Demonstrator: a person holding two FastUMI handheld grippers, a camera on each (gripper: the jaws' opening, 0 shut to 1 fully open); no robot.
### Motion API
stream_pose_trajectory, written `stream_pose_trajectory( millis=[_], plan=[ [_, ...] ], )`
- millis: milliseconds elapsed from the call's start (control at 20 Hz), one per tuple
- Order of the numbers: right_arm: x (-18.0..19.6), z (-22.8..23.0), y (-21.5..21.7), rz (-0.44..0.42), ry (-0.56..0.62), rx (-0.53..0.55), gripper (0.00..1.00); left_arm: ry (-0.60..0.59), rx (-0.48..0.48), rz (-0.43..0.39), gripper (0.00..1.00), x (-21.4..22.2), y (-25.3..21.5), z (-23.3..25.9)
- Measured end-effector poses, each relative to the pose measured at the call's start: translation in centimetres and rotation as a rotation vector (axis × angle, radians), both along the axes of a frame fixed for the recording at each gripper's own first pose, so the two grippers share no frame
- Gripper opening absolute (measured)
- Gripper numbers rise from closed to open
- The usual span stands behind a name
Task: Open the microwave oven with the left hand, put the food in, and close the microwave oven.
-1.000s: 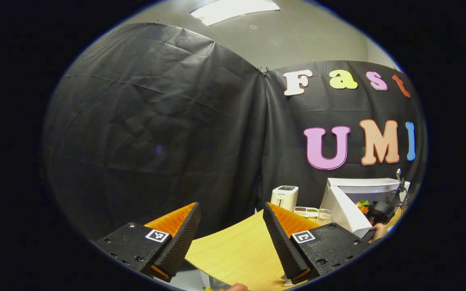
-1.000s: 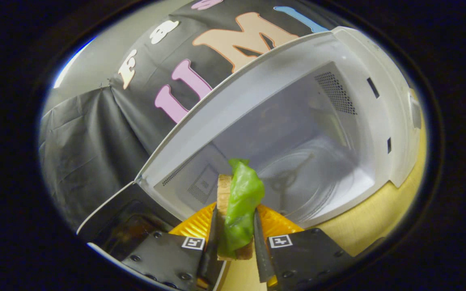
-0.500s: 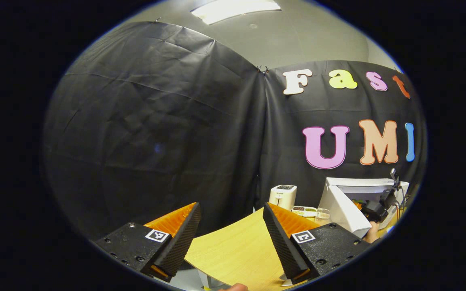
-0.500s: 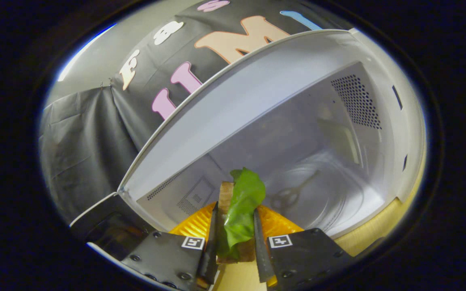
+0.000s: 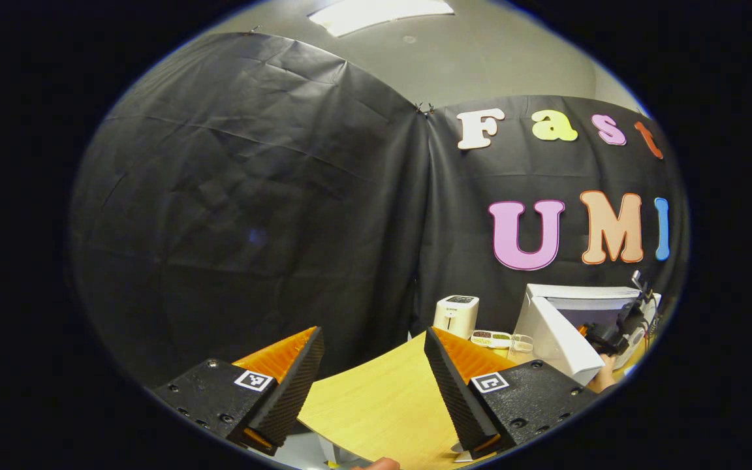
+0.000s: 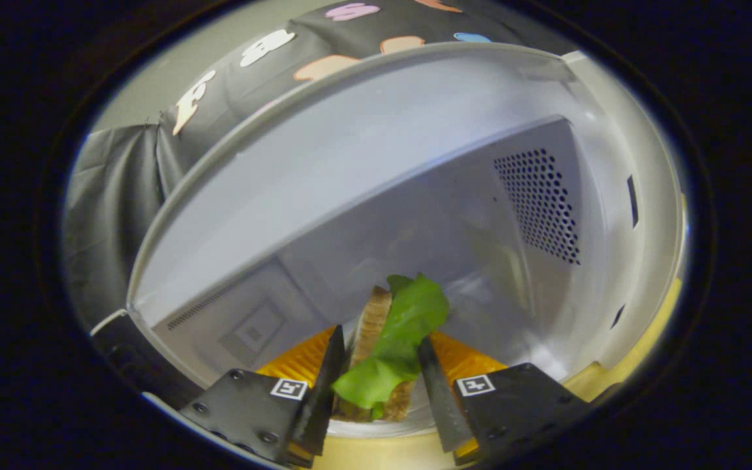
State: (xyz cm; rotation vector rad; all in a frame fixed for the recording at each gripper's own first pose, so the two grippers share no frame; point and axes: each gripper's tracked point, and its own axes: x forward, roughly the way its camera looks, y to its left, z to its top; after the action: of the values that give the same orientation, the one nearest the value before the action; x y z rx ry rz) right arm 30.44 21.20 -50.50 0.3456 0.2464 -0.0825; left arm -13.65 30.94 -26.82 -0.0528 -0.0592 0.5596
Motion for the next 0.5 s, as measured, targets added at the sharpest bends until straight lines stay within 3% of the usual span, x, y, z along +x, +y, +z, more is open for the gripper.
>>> stream_pose_trajectory(
  millis=[150, 250, 300, 400, 500],
  plan=[
    [0.0, 0.2, -0.4, -0.009, -0.017, -0.056, 0.63, 0.003, 0.002, -0.001, 0.95, -0.1, -0.1, 0.0],
    [0.1, 0.6, -1.4, -0.040, -0.025, -0.150, 0.75, 0.003, 0.006, 0.003, 0.95, -0.1, -0.1, 0.2],
    [-0.2, 0.6, -2.1, -0.063, -0.018, -0.208, 0.87, -0.001, 0.009, 0.002, 0.95, -0.2, -0.3, 0.3],
    [-0.2, 0.7, -2.4, -0.050, -0.023, -0.245, 0.91, -0.010, 0.009, -0.005, 0.90, -0.3, -0.4, 0.5],
    [-0.7, 1.7, -2.3, -0.037, -0.036, -0.253, 0.91, -0.010, 0.010, -0.012, 0.95, -0.1, -0.7, 0.4]
  ],
)
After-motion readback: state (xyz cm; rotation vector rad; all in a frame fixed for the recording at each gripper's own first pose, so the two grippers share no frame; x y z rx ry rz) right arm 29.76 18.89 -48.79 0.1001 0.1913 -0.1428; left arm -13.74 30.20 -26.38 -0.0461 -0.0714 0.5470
